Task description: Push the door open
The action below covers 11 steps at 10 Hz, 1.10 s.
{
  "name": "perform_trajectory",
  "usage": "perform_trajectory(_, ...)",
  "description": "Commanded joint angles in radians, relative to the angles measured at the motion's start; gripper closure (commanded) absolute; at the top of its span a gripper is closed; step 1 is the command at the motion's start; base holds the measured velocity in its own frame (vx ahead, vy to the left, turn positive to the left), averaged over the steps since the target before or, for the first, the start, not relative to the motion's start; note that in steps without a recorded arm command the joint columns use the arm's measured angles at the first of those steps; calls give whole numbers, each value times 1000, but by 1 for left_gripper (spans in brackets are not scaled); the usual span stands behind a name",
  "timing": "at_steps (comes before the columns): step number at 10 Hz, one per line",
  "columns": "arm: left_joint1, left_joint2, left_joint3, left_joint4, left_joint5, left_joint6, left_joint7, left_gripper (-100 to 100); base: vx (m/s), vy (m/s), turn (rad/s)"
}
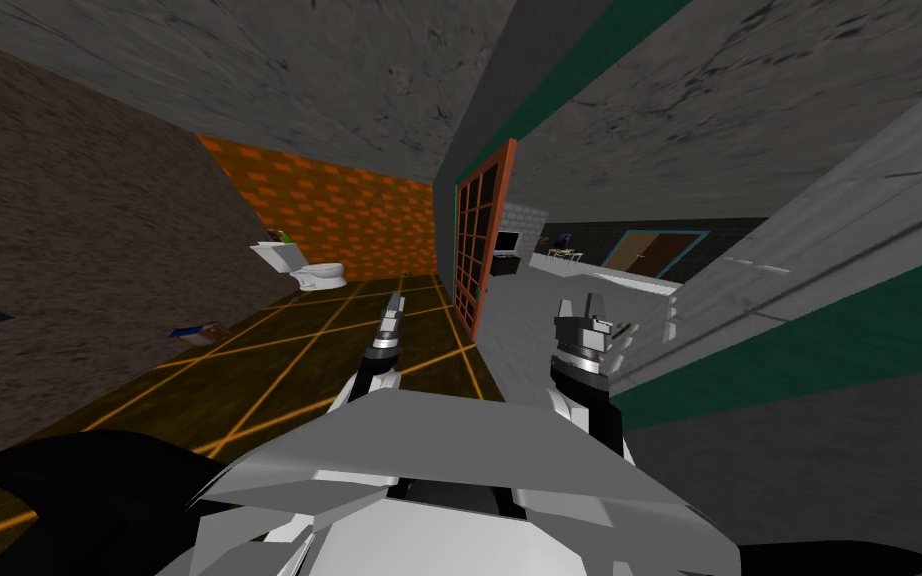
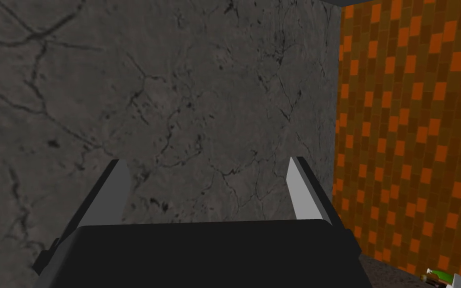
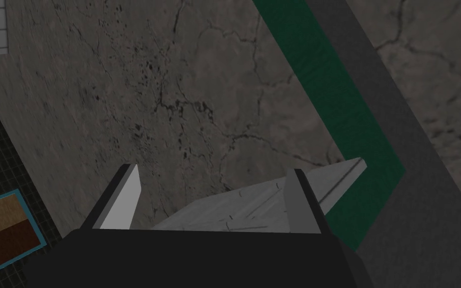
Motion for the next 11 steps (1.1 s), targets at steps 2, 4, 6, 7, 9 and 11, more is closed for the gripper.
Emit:
perform_trajectory(2,-16,14,-39,48,-15,-8,-46,-100,156,32,-1)
perform_trajectory(4,-33,23,-67,93,-26,-16,-79,-100,126,17,1)
perform_trajectory(6,-38,26,-76,108,-30,-19,-91,-100,76,10,0)
perform_trajectory(7,-50,32,-96,139,-37,-25,-114,-100,107,12,3)
perform_trajectory(9,-69,40,-127,189,-50,-34,-151,-100,144,12,-1)
perform_trajectory(11,-81,45,-148,222,-58,-40,-176,-100,146,25,2)
